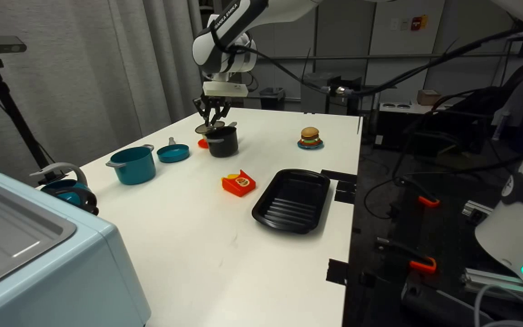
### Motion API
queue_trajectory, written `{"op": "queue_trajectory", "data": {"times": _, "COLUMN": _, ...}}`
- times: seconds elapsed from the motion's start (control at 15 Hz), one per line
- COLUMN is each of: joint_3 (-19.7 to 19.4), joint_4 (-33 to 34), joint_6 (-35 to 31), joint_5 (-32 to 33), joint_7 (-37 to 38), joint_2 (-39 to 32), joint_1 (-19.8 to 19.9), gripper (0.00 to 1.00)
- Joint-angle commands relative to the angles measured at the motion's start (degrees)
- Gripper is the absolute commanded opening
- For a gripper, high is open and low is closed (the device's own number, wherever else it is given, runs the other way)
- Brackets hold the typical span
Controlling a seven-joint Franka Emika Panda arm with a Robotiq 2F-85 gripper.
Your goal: Remove the lid from the pot and put it on the table
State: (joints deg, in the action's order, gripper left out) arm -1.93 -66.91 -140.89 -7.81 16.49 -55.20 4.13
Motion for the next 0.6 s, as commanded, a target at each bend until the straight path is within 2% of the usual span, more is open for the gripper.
{"op": "queue_trajectory", "data": {"times": 0.0, "joint_3": 0.4, "joint_4": -1.8, "joint_6": 1.4, "joint_5": -0.8, "joint_7": -1.9, "joint_2": 3.6, "joint_1": 0.6, "gripper": 0.05}}
{"op": "queue_trajectory", "data": {"times": 0.27, "joint_3": 0.4, "joint_4": -5.1, "joint_6": 3.4, "joint_5": -0.8, "joint_7": -3.4, "joint_2": 7.6, "joint_1": 1.5, "gripper": 0.05}}
{"op": "queue_trajectory", "data": {"times": 0.47, "joint_3": 0.4, "joint_4": -5.2, "joint_6": 7.9, "joint_5": -1.1, "joint_7": -6.6, "joint_2": 9.5, "joint_1": 4.4, "gripper": 0.05}}
{"op": "queue_trajectory", "data": {"times": 0.53, "joint_3": 0.2, "joint_4": -7.6, "joint_6": 8.0, "joint_5": -1.0, "joint_7": -7.1, "joint_2": 10.9, "joint_1": 4.4, "gripper": 0.05}}
